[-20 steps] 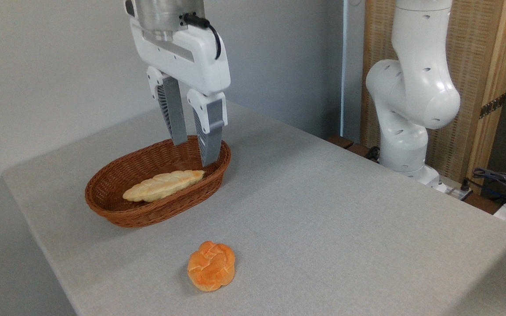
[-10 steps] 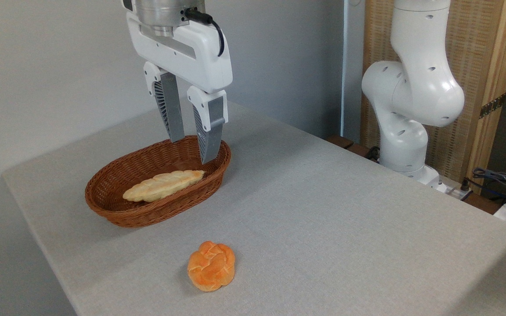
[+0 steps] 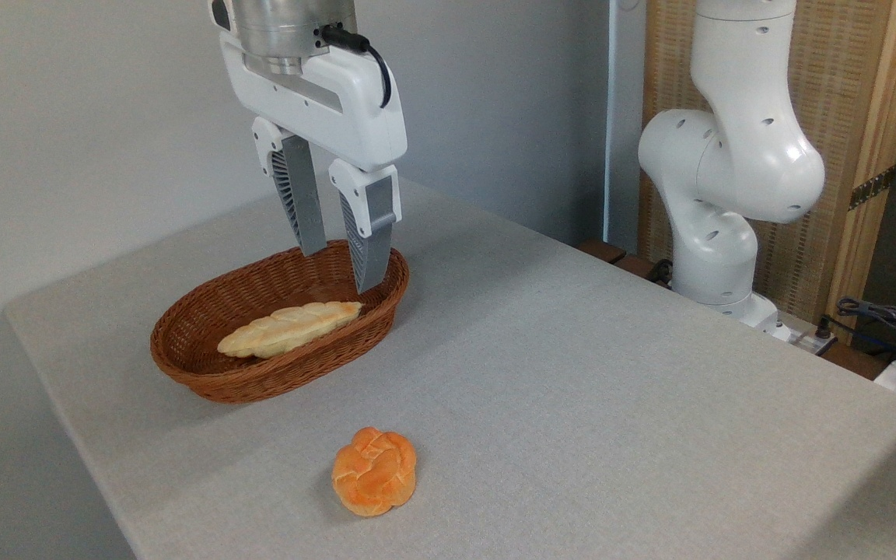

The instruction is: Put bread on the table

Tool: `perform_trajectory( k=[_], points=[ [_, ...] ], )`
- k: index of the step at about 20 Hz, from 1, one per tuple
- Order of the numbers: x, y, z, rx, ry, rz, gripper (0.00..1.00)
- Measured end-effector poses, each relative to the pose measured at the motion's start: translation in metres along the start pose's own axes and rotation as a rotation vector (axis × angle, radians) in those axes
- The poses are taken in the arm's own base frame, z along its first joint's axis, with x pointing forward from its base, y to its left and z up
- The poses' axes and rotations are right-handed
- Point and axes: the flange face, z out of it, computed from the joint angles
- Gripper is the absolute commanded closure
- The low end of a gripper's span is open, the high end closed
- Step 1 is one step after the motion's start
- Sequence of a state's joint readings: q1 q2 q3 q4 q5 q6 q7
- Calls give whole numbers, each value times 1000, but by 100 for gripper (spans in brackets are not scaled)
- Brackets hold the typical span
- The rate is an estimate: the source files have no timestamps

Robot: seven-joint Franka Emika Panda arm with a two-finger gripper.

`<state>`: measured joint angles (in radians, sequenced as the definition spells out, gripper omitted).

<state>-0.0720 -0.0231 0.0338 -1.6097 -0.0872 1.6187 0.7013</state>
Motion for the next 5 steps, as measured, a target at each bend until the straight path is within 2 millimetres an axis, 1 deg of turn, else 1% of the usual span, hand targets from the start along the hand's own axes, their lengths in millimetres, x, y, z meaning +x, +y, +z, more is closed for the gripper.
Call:
perform_trajectory(
  k=[5],
  points=[
    [-2, -3, 0, -1, -1, -6, 0]
  ],
)
